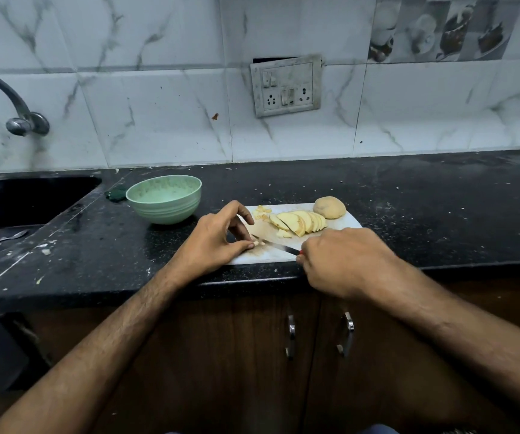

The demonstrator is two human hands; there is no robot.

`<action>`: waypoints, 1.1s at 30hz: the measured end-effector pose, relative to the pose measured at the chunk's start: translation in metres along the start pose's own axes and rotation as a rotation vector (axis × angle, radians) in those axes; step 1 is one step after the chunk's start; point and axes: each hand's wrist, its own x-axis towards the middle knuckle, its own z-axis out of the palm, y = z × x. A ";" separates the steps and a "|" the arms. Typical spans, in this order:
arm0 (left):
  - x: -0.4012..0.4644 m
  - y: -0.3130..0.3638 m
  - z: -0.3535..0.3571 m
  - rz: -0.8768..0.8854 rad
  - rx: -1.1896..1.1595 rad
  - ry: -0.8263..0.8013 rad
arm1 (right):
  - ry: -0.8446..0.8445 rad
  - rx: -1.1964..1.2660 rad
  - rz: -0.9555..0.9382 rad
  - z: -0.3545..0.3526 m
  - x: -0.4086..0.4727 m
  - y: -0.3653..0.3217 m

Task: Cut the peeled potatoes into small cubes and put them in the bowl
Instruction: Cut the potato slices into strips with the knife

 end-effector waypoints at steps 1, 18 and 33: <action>0.000 0.000 0.000 0.002 0.005 0.000 | -0.026 0.030 0.020 -0.003 0.000 0.006; 0.047 -0.006 0.019 0.166 0.198 -0.159 | 0.279 1.281 -0.040 0.054 0.081 0.069; 0.056 -0.003 0.034 0.265 0.316 -0.233 | 0.294 1.385 -0.109 0.072 0.088 0.079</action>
